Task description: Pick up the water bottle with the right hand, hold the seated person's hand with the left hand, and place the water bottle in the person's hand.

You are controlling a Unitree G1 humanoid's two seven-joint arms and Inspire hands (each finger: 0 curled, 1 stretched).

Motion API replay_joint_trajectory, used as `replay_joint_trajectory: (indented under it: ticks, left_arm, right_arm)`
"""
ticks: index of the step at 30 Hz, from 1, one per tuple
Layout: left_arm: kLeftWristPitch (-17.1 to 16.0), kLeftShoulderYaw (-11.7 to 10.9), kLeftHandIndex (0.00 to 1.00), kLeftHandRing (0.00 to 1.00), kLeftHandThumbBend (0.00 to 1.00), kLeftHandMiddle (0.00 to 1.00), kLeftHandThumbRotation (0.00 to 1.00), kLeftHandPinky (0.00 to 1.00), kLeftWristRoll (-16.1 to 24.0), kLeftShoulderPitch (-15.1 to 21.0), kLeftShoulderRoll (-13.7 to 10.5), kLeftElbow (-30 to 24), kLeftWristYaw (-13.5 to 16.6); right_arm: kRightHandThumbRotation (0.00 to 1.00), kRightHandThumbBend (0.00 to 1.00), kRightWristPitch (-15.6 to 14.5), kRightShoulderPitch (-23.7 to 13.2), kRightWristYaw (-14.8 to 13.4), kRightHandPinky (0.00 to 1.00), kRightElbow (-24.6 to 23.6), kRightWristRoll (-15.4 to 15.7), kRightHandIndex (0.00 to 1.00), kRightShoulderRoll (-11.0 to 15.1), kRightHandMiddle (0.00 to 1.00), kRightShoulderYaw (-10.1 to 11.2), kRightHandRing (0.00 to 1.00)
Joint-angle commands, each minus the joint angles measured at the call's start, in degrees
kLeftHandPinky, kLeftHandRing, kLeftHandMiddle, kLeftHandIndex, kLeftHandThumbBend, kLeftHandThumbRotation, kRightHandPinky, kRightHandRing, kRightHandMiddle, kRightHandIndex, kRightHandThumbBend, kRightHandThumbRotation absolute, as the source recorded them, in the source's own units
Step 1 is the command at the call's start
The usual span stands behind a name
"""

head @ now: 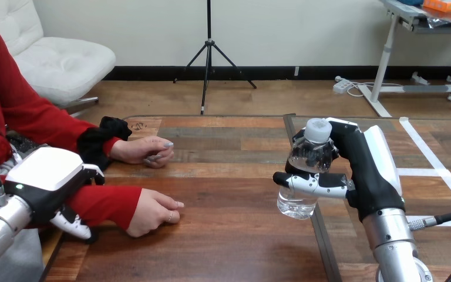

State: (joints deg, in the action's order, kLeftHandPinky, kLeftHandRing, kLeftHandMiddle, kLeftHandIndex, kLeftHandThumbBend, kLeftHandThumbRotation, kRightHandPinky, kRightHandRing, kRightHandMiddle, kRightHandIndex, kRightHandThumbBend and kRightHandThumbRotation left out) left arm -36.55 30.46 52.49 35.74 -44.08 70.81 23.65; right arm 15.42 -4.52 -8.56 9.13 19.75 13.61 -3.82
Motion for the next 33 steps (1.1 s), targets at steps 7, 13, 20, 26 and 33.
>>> replay_joint_trajectory:
  ticks: [7,13,20,26,33]
  left_arm:
    - [-0.95,-2.21,0.59,0.51,0.85,0.55,0.32,0.48,-5.00,3.04,2.38,-0.26,0.57]
    - [-1.08,-2.21,0.57,0.48,0.85,0.52,0.34,0.45,-6.15,2.88,3.04,-0.44,0.56]
    - [-1.73,-2.21,0.55,0.46,0.84,0.51,0.34,0.43,-7.73,2.70,3.67,-0.78,0.25]
    - [-1.76,-2.08,0.53,0.44,0.82,0.50,0.32,0.39,-8.79,2.61,4.14,-1.24,-0.07]
    - [-2.72,-2.15,0.51,0.41,0.79,0.48,0.26,0.35,-9.71,2.42,4.77,-1.32,0.69]
  right_arm:
    - [0.00,0.83,0.60,-3.36,-0.08,0.34,-3.43,-1.33,0.50,-0.53,0.46,1.26,0.39]
    - [0.00,0.82,0.88,-3.60,-0.02,0.33,-3.04,-1.54,0.50,-0.69,0.46,1.06,0.39]
    - [0.00,0.82,0.23,-3.70,0.06,0.33,-3.22,-1.51,0.50,-0.94,0.46,0.77,0.39]
    - [0.00,0.82,0.89,-4.04,-0.12,0.33,-2.34,-1.53,0.50,-1.00,0.46,0.63,0.39]
    - [0.00,0.82,0.45,-4.27,-0.02,0.33,-2.31,-1.51,0.50,-1.23,0.46,0.48,0.39]
